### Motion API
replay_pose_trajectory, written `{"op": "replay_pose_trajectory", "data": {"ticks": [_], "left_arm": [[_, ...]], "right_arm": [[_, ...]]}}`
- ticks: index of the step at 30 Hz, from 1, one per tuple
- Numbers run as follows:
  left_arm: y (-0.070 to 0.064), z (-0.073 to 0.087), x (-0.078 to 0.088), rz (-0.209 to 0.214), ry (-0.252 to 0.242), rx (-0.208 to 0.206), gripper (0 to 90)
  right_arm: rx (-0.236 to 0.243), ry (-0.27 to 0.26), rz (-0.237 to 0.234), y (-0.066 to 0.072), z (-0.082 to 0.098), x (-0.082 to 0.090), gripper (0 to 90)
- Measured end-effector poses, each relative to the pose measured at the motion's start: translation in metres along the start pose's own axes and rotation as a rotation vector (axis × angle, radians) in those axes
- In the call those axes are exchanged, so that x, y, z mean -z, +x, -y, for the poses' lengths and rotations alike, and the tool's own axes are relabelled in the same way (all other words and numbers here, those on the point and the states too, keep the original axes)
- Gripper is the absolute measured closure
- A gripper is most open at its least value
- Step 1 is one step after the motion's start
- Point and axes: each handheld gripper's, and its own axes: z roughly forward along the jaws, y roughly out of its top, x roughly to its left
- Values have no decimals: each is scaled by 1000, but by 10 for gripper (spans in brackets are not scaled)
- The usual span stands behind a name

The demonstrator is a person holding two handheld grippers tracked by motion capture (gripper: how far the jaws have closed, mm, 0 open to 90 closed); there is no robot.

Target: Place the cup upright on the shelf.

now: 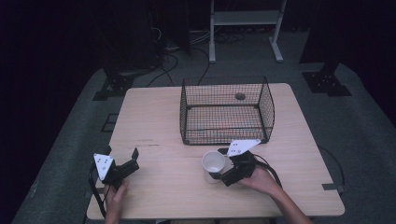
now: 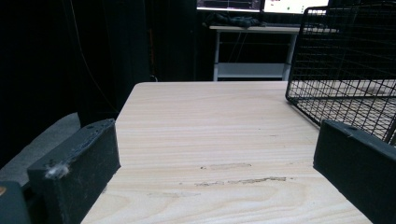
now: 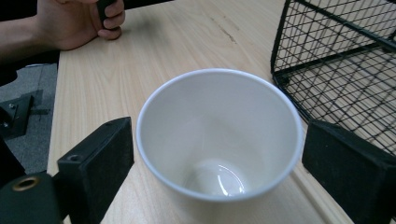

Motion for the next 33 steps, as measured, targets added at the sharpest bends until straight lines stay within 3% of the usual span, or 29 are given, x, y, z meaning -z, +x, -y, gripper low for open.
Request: {"op": "replay_pose_trajectory", "data": {"ticks": [3, 6, 9, 17, 33], "left_arm": [[0, 0, 0, 1, -1, 0, 0], [0, 0, 0, 0, 0, -1, 0], [0, 0, 0, 0, 0, 2, 0], [0, 0, 0, 0, 0, 2, 0], [0, 0, 0, 1, 1, 2, 0]], "right_arm": [[12, 14, 0, 0, 0, -6, 92], [10, 0, -9, -1, -1, -7, 182], [29, -2, 15, 0, -3, -7, 182], [16, -30, -9, -7, -22, 2, 183], [-30, -50, -48, -35, -57, 23, 182]]}}
